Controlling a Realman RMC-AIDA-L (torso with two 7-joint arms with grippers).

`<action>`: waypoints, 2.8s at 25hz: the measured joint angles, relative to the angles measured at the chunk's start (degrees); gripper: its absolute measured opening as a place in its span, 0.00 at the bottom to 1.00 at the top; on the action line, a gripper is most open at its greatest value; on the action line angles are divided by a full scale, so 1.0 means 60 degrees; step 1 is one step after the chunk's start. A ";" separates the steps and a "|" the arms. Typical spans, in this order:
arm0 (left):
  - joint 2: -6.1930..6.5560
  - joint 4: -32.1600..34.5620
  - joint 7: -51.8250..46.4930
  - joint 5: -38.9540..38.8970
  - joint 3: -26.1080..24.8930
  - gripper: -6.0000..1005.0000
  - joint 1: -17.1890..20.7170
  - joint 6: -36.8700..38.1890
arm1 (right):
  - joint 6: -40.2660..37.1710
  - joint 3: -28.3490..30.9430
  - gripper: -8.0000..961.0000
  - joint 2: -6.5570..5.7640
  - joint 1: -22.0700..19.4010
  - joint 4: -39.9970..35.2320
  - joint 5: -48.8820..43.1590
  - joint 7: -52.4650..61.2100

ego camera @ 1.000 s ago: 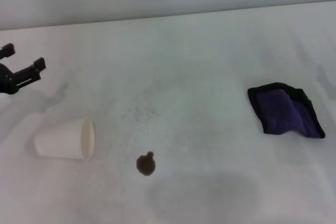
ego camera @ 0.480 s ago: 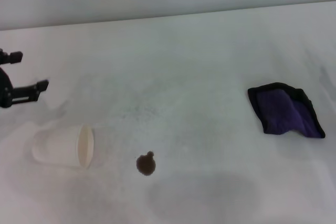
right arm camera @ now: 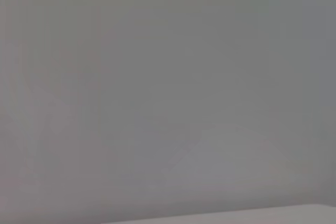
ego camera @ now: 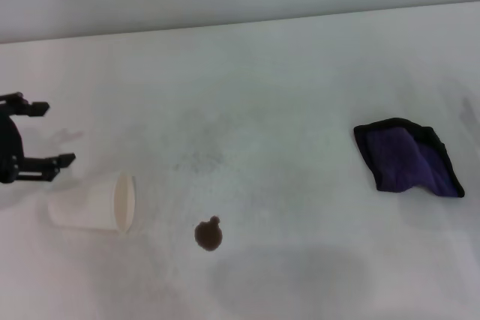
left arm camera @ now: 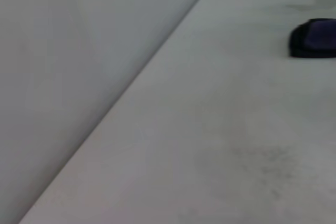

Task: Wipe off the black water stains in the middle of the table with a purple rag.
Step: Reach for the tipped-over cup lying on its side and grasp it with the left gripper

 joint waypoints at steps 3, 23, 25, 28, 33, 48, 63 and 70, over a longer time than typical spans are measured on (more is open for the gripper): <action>0.0111 0.0142 0.0004 0.0033 0.0325 0.87 -0.0001 -0.0185 | 0.0005 0.0001 0.91 0.0000 -0.0005 0.0132 -0.0021 0.0000; 0.0491 0.0520 0.0071 0.0388 0.1501 0.87 0.0025 -0.0458 | 0.0534 0.0004 0.91 -0.0013 -0.0189 0.0472 -0.0053 0.0059; 0.0501 0.0603 0.0045 0.0386 0.1509 0.87 0.0050 -0.0498 | 0.0592 -0.0012 0.91 -0.0018 -0.0189 0.0491 -0.0062 0.0092; 0.0549 0.0718 -0.0059 0.0354 0.1573 0.87 0.0073 -0.0795 | 0.0689 -0.0015 0.91 -0.0017 -0.0204 0.0564 -0.0065 0.0091; 0.0601 0.0841 -0.0287 0.0412 0.1859 0.87 0.0075 -0.0938 | 0.0744 0.0005 0.91 -0.0016 -0.0215 0.0618 -0.0061 0.0103; 0.0728 0.0996 -0.0392 0.0637 0.2462 0.87 0.0214 -0.1092 | 0.1109 -0.0035 0.91 -0.0001 -0.0152 0.0933 -0.0070 0.0073; 0.0720 0.1139 -0.0393 0.1250 0.3136 0.87 0.0184 -0.0307 | 0.1110 -0.0107 0.91 -0.0002 -0.0148 0.0984 -0.0093 0.0046; 0.0683 0.0790 -0.0103 0.1196 0.3311 0.87 0.0051 0.0372 | 0.1109 -0.0125 0.91 -0.0002 -0.0141 0.1043 -0.0110 0.0032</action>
